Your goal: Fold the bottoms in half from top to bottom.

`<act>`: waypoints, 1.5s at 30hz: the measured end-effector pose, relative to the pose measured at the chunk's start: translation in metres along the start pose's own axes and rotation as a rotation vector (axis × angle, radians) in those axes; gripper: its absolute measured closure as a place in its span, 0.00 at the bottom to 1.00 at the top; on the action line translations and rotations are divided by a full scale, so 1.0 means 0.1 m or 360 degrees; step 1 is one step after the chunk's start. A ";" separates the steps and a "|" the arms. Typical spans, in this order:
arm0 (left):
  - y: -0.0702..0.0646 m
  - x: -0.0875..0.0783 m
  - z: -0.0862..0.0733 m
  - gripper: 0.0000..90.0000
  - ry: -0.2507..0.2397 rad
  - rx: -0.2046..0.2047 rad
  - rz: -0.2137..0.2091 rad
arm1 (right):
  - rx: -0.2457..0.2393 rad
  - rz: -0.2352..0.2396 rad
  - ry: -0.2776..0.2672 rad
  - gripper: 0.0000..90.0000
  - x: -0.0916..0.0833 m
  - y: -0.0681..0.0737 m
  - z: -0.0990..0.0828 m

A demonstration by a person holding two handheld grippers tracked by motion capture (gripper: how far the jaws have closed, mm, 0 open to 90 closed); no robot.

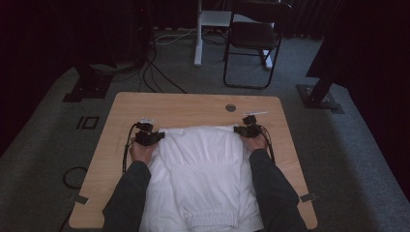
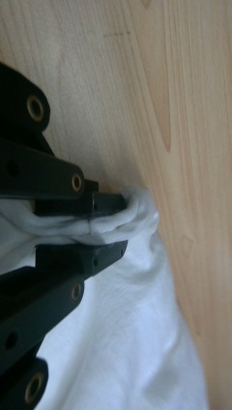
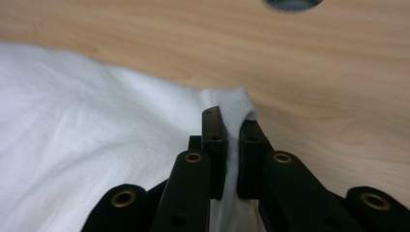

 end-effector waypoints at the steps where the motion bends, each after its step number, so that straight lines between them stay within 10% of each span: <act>1: 0.06 -0.12 0.06 0.91 -0.0136 -0.0098 -0.0074 | 0.0000 0.0000 0.0000 0.95 0.00 0.00 0.00; 4: 0.05 -0.20 0.13 0.92 -0.0226 -0.0139 -0.0088 | 0.0009 0.0040 -0.0166 0.95 -0.22 -0.01 0.12; 14: -0.02 -0.35 0.52 0.92 -0.0315 -0.0067 -0.0051 | -0.0063 0.0046 -0.0341 0.95 -0.48 0.04 0.37; 21: -0.10 -0.43 0.50 0.92 -0.0328 -0.0030 -0.0060 | -0.0124 0.0071 -0.0354 0.94 -0.59 0.07 0.33; 33: -0.35 -0.92 0.23 0.92 -0.0452 0.0098 -0.0184 | -0.0275 0.0198 -0.0424 0.94 -1.12 0.19 -0.11; 45: -0.63 -1.15 -0.40 0.91 -0.0312 0.0202 -0.0284 | -0.0278 0.0286 -0.0289 0.94 -1.34 0.23 -0.85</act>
Point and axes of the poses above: each handheld gripper's, and its own axes: x roughly forward along the jaws, z roughly out of its top, y roughly to its left, the point moved 2 cm from there along x, roughly forward along the jaws, and after that the axes turned 10 degrees about x, right-handed, at the moved point
